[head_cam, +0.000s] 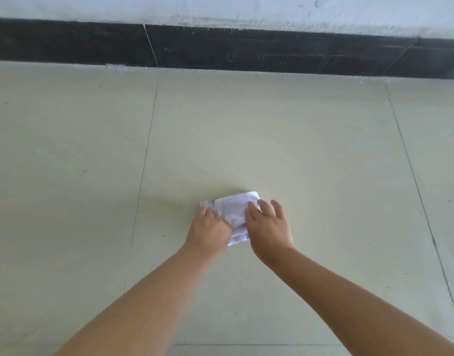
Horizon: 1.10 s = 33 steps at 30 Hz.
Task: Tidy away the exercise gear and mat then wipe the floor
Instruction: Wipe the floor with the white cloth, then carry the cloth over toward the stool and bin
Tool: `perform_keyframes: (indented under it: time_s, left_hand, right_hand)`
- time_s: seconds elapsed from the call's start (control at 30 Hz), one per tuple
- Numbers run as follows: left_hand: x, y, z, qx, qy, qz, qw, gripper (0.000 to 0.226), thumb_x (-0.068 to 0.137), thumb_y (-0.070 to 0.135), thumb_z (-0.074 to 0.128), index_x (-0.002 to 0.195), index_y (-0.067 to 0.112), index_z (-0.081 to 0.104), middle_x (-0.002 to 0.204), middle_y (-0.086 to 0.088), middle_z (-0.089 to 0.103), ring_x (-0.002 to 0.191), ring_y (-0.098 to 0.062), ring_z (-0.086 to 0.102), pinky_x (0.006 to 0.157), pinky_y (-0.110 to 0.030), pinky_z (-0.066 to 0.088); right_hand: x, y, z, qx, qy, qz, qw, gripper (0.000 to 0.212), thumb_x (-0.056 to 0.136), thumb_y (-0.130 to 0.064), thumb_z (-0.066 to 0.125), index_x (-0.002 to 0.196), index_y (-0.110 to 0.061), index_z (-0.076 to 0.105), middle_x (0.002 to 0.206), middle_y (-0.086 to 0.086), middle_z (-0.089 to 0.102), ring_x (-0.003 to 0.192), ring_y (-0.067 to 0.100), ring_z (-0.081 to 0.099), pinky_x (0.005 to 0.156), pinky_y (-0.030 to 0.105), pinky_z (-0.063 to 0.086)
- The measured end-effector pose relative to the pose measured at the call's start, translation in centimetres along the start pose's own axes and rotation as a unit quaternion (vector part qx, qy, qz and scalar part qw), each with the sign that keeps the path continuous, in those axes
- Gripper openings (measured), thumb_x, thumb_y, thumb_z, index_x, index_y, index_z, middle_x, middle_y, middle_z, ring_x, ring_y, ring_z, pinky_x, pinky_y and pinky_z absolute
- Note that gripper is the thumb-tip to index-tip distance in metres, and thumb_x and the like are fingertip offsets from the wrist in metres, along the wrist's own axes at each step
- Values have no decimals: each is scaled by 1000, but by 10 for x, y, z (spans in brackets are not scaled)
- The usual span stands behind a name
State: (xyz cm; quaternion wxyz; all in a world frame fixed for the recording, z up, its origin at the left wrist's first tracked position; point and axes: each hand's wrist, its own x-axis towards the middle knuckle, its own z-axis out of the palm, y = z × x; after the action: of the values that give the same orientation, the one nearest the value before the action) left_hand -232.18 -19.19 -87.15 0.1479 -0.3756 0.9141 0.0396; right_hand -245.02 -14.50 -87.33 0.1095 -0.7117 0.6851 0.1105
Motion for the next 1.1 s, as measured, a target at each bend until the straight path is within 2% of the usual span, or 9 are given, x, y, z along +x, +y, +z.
perform_keyframes:
  time_s: [0.13,0.23,0.3,0.43,0.57,0.7,0.83,0.97,1.1]
  left_hand:
    - [-6,-19,-42,36,-57,78,995,34,8,19,83,32,16,59,35,3,56,35,-12,58,39,-8,26]
    - [-4,-38,-83,43,-132,71,988,26,78,0,59,102,7,66,105,-10,67,100,-25,63,48,-18,8]
    - [-21,-48,-106,38,-156,43,986,34,87,-3,45,117,7,57,121,-8,59,113,-27,54,48,-20,6]
    - [-102,-76,-151,-16,-169,0,986,35,86,-5,45,118,6,56,95,-6,54,105,-25,47,48,-21,5]
    - [-211,-125,-203,-82,-194,-70,975,29,79,4,59,107,10,64,94,-7,57,102,-24,57,48,-20,6]
    - [-318,-186,-266,-128,-112,-117,978,43,-3,12,81,34,22,61,36,5,51,29,-12,49,47,-11,13]
    - [-423,-237,-372,-156,-222,-245,931,31,69,9,73,99,13,70,95,-7,67,90,-23,65,65,-24,46]
    - [-531,-303,-442,-139,-82,-365,917,39,11,14,86,45,19,68,45,1,59,40,-15,59,37,-9,38]
    - [-646,-375,-497,-168,-57,-501,847,35,88,2,47,119,12,58,117,-6,59,111,-25,55,85,-29,46]
  right_hand:
    - [-22,-4,-22,24,37,19,999,35,15,-10,82,36,-17,55,37,-6,52,50,16,64,56,20,53]
    - [-30,-15,-59,51,18,45,998,42,17,-14,87,35,-20,50,32,-7,46,38,14,52,44,13,34]
    - [-36,-31,-85,74,19,53,996,56,17,-13,89,37,-24,38,31,-8,39,34,15,37,43,12,14]
    - [-73,-93,-139,81,14,36,996,73,21,-9,88,51,-23,23,33,-7,34,48,13,22,46,17,16]
    - [-96,-176,-234,127,-115,47,984,24,82,-9,58,73,-19,38,73,0,57,73,21,35,57,25,23]
    - [-116,-262,-335,106,-107,-23,988,40,60,-7,77,56,-19,39,50,-5,52,54,24,44,57,24,25]
    - [-127,-346,-436,95,-127,-162,974,22,92,-11,42,99,-13,63,105,0,65,109,24,51,80,30,27]
    - [-133,-451,-538,47,-62,-281,957,27,93,-11,40,106,-14,63,111,-2,64,111,22,50,90,29,31]
    - [-142,-579,-632,11,63,-389,919,7,77,-10,62,79,-12,68,83,1,69,88,24,61,72,28,30]
